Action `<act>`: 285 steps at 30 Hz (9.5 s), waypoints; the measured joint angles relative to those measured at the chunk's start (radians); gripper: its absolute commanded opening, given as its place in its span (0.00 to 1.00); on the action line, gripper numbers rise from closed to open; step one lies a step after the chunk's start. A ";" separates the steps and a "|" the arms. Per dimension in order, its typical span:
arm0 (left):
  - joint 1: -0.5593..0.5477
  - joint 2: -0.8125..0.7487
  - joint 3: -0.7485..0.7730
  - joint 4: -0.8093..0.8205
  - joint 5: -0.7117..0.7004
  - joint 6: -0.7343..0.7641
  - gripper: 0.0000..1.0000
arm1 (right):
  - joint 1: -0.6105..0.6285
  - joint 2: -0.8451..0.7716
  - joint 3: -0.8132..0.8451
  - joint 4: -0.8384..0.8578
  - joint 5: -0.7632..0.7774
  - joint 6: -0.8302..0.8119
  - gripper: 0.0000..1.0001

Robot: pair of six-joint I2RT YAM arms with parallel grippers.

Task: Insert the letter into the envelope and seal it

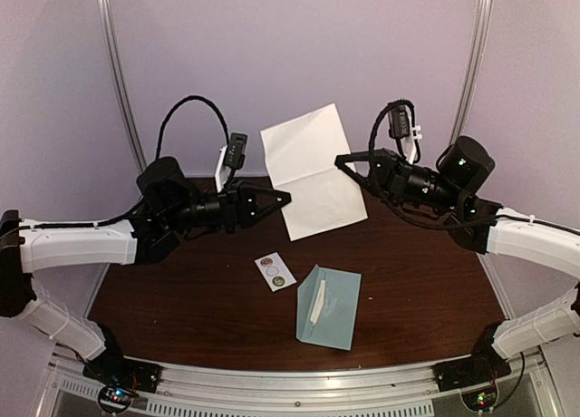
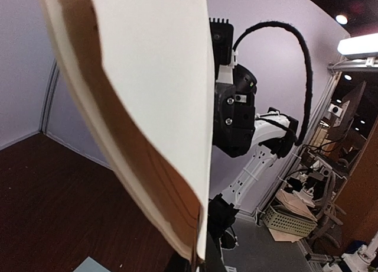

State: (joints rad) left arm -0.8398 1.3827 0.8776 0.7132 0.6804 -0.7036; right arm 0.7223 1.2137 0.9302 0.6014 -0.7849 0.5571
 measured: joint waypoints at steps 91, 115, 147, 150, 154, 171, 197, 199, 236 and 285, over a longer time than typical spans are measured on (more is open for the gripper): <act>-0.006 0.032 0.313 -0.918 -0.115 0.523 0.10 | 0.059 0.158 0.290 -0.897 0.000 -0.455 0.00; -0.006 0.040 0.312 -0.896 -0.120 0.500 0.00 | 0.050 0.116 0.262 -0.854 0.121 -0.413 0.63; -0.052 0.073 0.344 -0.920 0.106 0.498 0.00 | 0.046 0.078 0.273 -0.898 -0.112 -0.457 0.71; -0.052 0.079 0.346 -0.925 0.115 0.500 0.00 | 0.046 0.082 0.275 -0.911 -0.135 -0.472 0.58; -0.053 0.087 0.346 -0.927 0.126 0.501 0.00 | 0.046 0.085 0.278 -0.937 -0.140 -0.481 0.33; -0.054 0.080 0.336 -0.904 0.096 0.484 0.32 | 0.039 0.061 0.259 -0.906 -0.050 -0.460 0.00; -0.063 -0.006 0.017 -0.077 -0.111 0.056 0.37 | 0.028 -0.059 -0.039 -0.063 0.065 -0.045 0.00; -0.066 0.000 0.017 -0.061 -0.104 0.048 0.32 | 0.028 -0.066 -0.042 -0.053 0.074 -0.040 0.00; -0.077 -0.016 0.190 -0.763 -0.170 0.372 0.00 | 0.018 -0.201 -0.057 -0.367 0.275 -0.206 0.82; -0.100 -0.108 0.153 -0.818 -0.396 0.433 0.72 | 0.085 -0.009 0.114 -0.664 0.073 -0.380 0.00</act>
State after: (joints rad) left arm -0.9398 1.2747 1.0309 -0.1043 0.2848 -0.2703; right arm 0.8074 1.2049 1.0447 -0.0628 -0.7116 0.1768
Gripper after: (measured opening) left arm 0.634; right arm 0.005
